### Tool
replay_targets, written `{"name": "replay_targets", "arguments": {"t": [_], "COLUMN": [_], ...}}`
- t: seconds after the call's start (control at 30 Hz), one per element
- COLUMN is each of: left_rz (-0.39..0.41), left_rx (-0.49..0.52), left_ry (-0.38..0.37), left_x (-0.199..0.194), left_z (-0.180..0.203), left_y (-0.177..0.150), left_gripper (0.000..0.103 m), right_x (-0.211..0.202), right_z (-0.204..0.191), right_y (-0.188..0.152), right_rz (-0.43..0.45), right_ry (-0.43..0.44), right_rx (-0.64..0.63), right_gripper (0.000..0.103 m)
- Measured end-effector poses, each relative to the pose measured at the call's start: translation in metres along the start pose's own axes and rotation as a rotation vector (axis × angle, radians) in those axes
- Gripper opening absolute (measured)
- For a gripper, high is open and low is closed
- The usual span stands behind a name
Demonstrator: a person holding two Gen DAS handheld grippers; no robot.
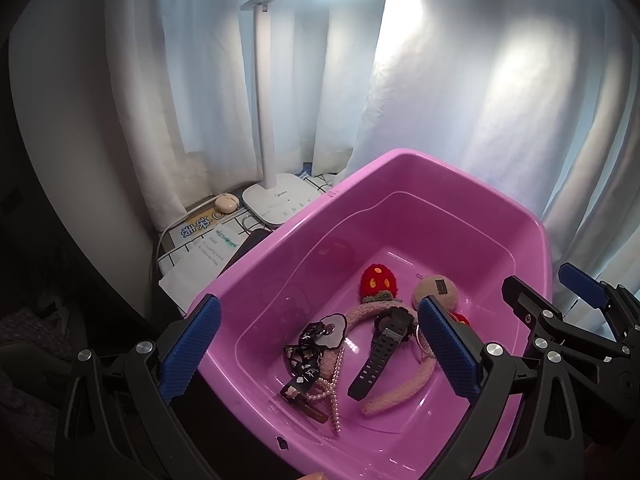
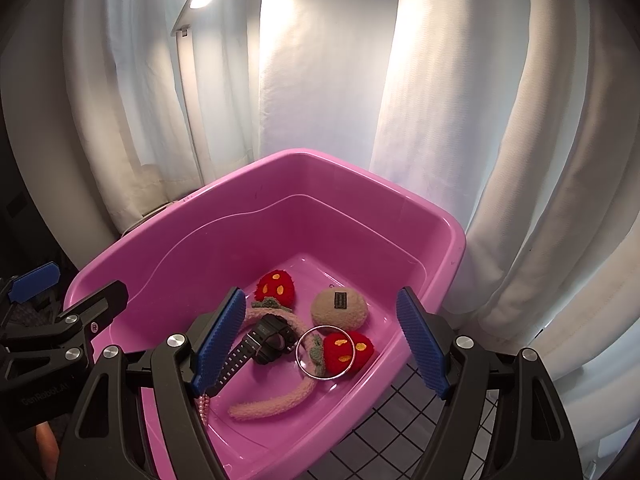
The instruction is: Organize jewelry
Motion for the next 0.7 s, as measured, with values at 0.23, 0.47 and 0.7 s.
{"name": "replay_targets", "arguments": {"t": [0.23, 0.47, 0.7], "left_rz": [-0.004, -0.006, -0.016], "left_rx": [-0.007, 0.001, 0.0], "left_ry": [-0.003, 0.009, 0.02], "left_x": [0.0005, 0.0019, 0.0036], "left_z": [-0.0016, -0.0029, -0.0034], "left_y": [0.0005, -0.001, -0.0035], "left_gripper": [0.097, 0.097, 0.097], "right_x": [-0.0002, -0.0004, 0.0001], "right_z": [-0.0003, -0.0009, 0.0005], "right_y": [0.0002, -0.0001, -0.0011], "right_rz": [0.0, 0.0, -0.003], "right_ry": [-0.002, 0.004, 0.009], "right_rx": [0.0, -0.001, 0.0], "right_gripper": [0.074, 0.074, 0.074]}}
Point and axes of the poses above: each gripper's, at about its wrist camera, not at the fingertips, and x roughly the way its jaws point, z to its right, y to its top, the point moved 10 cm from there along x, roughly the way its jaws point, and after that the axes turned 7 degrees about -z, right-handed, at the moved point
